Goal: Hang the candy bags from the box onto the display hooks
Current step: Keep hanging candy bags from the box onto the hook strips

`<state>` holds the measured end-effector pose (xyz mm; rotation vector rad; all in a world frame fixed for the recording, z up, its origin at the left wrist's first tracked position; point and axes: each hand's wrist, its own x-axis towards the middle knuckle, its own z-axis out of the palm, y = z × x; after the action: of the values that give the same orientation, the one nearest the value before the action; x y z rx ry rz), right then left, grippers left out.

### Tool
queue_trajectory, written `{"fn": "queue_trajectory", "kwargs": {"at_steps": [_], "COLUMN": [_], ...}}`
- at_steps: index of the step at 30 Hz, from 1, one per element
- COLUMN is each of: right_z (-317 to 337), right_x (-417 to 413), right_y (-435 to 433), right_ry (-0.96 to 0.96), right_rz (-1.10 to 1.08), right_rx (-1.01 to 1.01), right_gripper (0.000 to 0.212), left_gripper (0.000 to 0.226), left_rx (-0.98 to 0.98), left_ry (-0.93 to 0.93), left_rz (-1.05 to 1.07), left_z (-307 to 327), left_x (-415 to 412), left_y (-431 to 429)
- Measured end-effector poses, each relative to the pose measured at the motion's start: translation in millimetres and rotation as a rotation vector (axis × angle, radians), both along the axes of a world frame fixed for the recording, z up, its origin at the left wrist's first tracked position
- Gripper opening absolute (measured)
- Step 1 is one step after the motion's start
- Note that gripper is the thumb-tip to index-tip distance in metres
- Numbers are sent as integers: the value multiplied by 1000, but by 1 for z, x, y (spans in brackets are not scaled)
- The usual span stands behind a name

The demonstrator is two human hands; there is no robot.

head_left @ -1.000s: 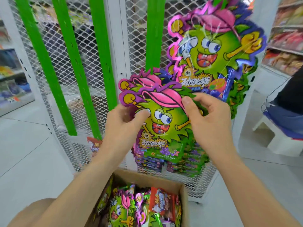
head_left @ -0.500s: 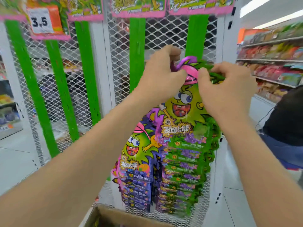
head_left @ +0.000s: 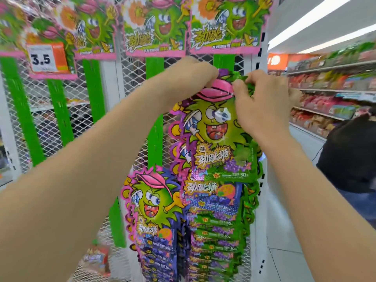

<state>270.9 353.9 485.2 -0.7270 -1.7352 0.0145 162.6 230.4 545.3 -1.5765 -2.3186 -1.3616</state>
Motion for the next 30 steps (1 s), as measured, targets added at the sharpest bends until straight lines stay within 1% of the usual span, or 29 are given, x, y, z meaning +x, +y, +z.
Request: {"fn": "queue_trajectory", "kwargs": {"at_steps": [2, 5, 8, 9, 11, 12, 14, 16, 18, 20, 21, 23, 26, 27, 29, 30], "right_z": [2, 4, 6, 7, 8, 8, 9, 9, 11, 13, 14, 14, 10, 9, 9, 11], "right_x": [-2, -3, -2, -1, -1, -1, 1, 1, 1, -2, -3, -4, -4, -4, -2, -1], "right_y": [3, 6, 7, 7, 6, 6, 6, 4, 2, 1, 0, -2, -2, -2, -4, -5], "right_ry": [-14, 0, 34, 42, 46, 44, 29, 7, -11, -1, 15, 47, 35, 23, 12, 12], "right_rz": [30, 80, 84, 76, 52, 39, 5, -27, -31, -14, 4, 59, 79, 78, 107, 124], "right_rx": [14, -7, -11, 0, 22, 35, 54, 48, 18, -26, -50, -92, -128, -133, -137, -139], "right_gripper": [30, 29, 29, 28, 26, 25, 24, 24, 27, 28, 28, 29, 30, 31, 35, 37], "left_gripper": [13, 18, 21, 17, 25, 25, 14, 24, 26, 42, 45, 45, 62, 56, 30, 34], "left_rx": [4, -13, -9, -8, 19, 28, 48, 48, 31, 9, 7, 8, 41, 46, 55, 72], "left_ry": [-13, 50, 65, 48, -18, -44, -71, -78, -64, -42, -45, -91, -225, -264, -293, -296], "left_rz": [-18, -45, -68, -86, -103, -95, -98, -96, -100, -108, -122, -160, -186, -187, -225, -210], "left_z": [3, 4, 5, 5, 4, 4, 3, 3, 3, 0, -1, -6, -8, -8, -7, -3], "left_x": [-6, -17, -21, -21, -22, -20, -15, -14, -17, -18, -18, -18, -21, -21, -21, -20], "left_y": [-1, 2, 5, 5, 10, 11, 14, 18, 22, 23, 23, 22, 23, 21, 19, 19]}}
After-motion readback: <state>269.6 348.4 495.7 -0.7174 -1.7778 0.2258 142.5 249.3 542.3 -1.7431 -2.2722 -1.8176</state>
